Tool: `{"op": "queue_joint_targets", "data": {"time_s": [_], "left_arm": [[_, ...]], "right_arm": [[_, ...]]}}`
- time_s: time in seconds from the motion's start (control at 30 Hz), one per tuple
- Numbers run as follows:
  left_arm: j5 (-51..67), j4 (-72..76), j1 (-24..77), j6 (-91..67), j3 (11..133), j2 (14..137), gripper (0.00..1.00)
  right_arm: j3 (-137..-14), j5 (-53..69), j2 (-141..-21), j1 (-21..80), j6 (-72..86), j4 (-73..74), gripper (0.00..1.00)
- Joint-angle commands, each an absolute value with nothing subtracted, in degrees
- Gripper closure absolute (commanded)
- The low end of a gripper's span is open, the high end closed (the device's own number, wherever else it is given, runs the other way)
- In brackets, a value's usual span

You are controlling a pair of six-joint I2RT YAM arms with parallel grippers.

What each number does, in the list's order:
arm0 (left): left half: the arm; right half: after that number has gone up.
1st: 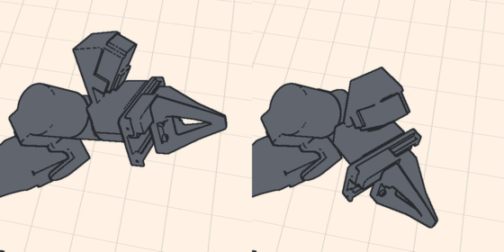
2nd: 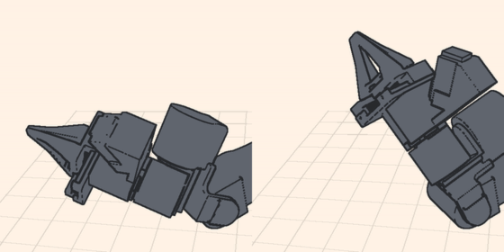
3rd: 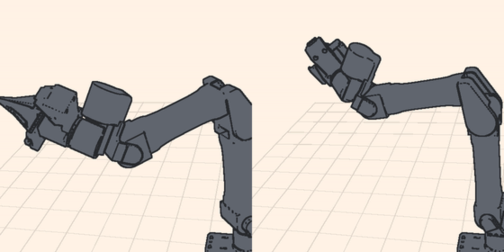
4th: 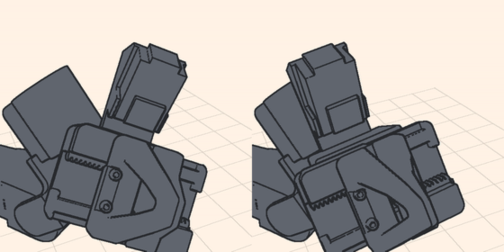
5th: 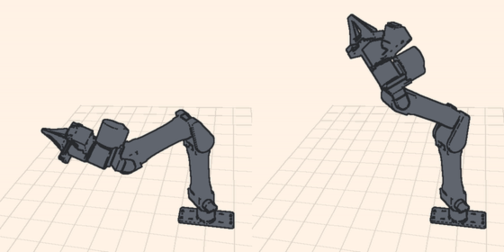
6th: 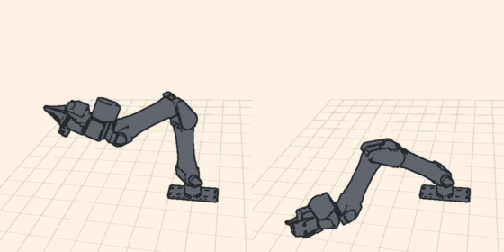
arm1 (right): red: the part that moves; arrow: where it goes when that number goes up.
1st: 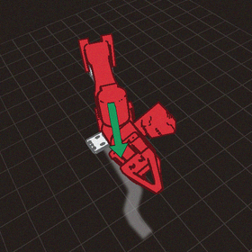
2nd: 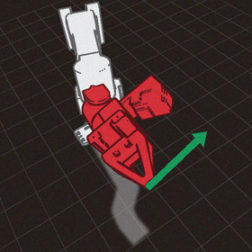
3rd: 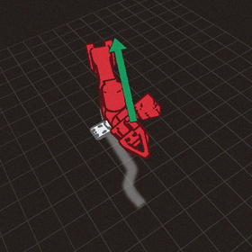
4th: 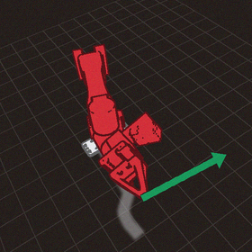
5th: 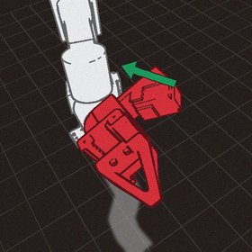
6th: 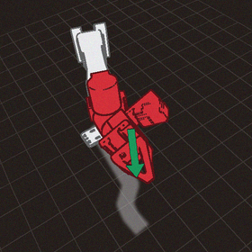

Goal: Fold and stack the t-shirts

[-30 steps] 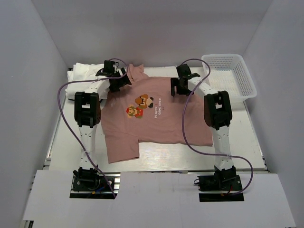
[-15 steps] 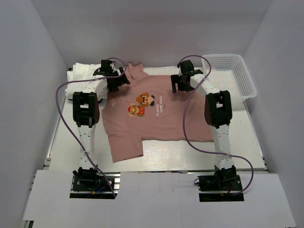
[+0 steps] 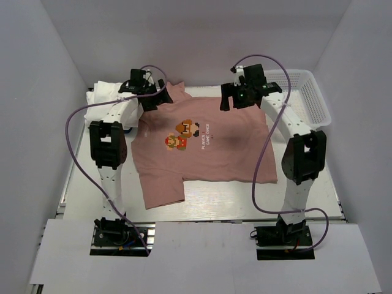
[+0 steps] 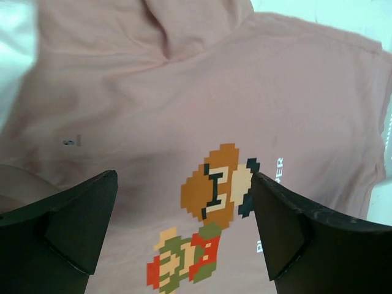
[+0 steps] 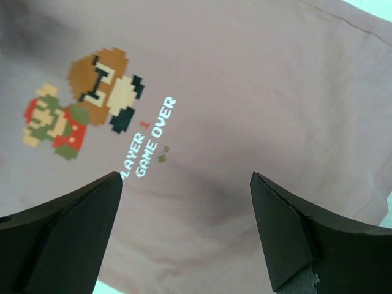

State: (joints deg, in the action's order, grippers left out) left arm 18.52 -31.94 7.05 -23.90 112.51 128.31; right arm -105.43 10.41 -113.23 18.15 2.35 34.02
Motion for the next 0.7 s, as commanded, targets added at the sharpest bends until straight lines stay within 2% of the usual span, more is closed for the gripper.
{"op": "queue_joint_targets", "data": {"time_s": [0.0, 0.13, 0.4, 0.67], "left_arm": [[17.7, -34.4, 7.8, -22.3, 115.6, 128.8, 0.0], [18.2, -36.3, 6.7, -22.3, 118.4, 132.8, 0.0], [6.8, -36.4, 3.5, -20.1, 117.9, 132.3, 0.0], [7.8, -36.4, -1.6, -19.6, 122.8, 136.8, 0.0]], "right_arm": [[-103.0, 11.7, -109.2, 18.5, 1.5, 33.5, 0.1], [-101.1, 8.7, -106.1, 18.5, 1.4, 34.5, 0.1], [-99.0, 5.2, -103.4, 18.4, 0.6, 34.8, 0.1], [-97.3, 2.2, -103.1, 18.2, 1.1, 34.5, 0.1]]}}
